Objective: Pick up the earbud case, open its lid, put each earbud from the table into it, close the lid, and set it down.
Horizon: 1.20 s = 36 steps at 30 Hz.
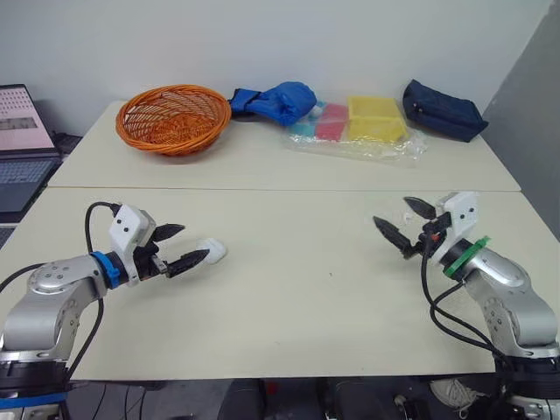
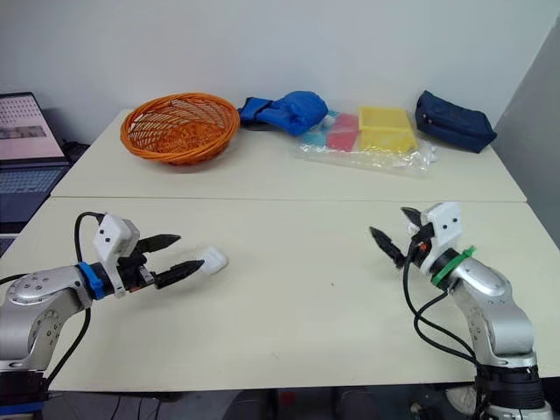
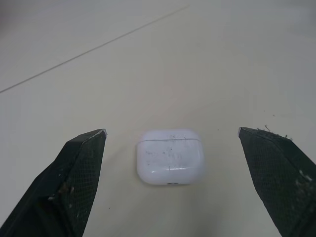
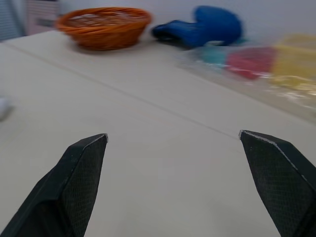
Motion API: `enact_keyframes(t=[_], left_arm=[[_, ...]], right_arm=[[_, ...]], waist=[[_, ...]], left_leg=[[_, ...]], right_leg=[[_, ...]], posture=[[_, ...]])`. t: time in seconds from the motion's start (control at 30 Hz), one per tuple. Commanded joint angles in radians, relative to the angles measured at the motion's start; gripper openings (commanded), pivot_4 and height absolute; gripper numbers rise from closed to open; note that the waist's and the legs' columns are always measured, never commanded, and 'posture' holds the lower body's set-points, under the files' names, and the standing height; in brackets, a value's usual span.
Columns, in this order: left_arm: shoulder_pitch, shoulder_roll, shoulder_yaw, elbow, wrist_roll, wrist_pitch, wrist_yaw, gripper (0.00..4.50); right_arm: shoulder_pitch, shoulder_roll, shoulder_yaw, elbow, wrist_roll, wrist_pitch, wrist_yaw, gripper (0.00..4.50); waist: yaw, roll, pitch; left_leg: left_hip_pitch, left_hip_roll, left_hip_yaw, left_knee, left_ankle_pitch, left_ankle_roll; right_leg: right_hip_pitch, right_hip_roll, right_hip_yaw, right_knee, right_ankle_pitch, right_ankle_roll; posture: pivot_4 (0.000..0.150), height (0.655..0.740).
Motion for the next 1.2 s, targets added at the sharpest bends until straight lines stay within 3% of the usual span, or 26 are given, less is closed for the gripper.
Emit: enact_keyframes(t=[0.03,0.43,0.83,0.93,1.07,1.2], left_arm=[[-0.038,-0.024,-0.036,0.043,0.037,-0.031,0.000,4.48],[-0.106,-0.056,-0.104,0.239,0.137,-0.116,-0.036,4.48],[-0.123,-0.114,-0.141,0.288,0.193,-0.174,-0.026,4.48],[-0.114,-0.115,-0.134,0.284,0.193,-0.186,-0.037,3.96],[-0.118,-0.123,-0.133,0.290,0.193,-0.191,-0.035,2.81],[-0.137,-0.133,-0.135,0.290,0.202,-0.235,-0.034,2.73]], right_arm=[[-0.070,-0.032,0.081,-0.090,0.104,0.080,0.135,4.50],[-0.151,-0.057,0.142,-0.151,0.152,0.175,0.175,4.50],[-0.184,-0.064,0.123,-0.138,0.173,0.215,0.171,4.50],[-0.182,-0.068,0.122,-0.136,0.173,0.216,0.173,4.50],[-0.177,-0.065,0.127,-0.142,0.174,0.217,0.168,4.50],[-0.175,-0.069,0.131,-0.131,0.159,0.204,0.173,4.50]], waist=[[0.000,0.000,0.000],[0.001,0.000,0.000],[0.003,0.000,0.000],[0.003,0.000,0.000],[0.003,0.000,0.000],[0.003,0.000,0.000]], left_leg=[[0.000,0.000,-0.001,0.000,0.000,0.000],[-0.002,0.000,-0.001,0.001,0.000,0.000],[-0.001,0.000,-0.002,0.001,0.000,0.000],[-0.001,0.000,-0.001,0.002,0.000,0.000],[-0.001,0.000,-0.001,0.002,0.000,0.000],[-0.001,0.000,-0.001,0.002,0.000,0.000]], right_leg=[[0.000,0.000,0.000,0.000,0.000,0.000],[-0.001,0.001,-0.002,0.000,0.000,0.000],[0.000,0.001,-0.002,0.001,0.000,0.000],[0.000,0.001,-0.002,0.001,0.001,0.001],[0.000,0.001,-0.002,0.001,0.001,0.001],[0.000,0.001,-0.002,0.001,0.001,0.001]], posture=[[0.150,0.7400],[0.150,0.7400],[0.150,0.7400],[0.150,0.7400],[0.150,0.7400],[0.150,0.7400]])
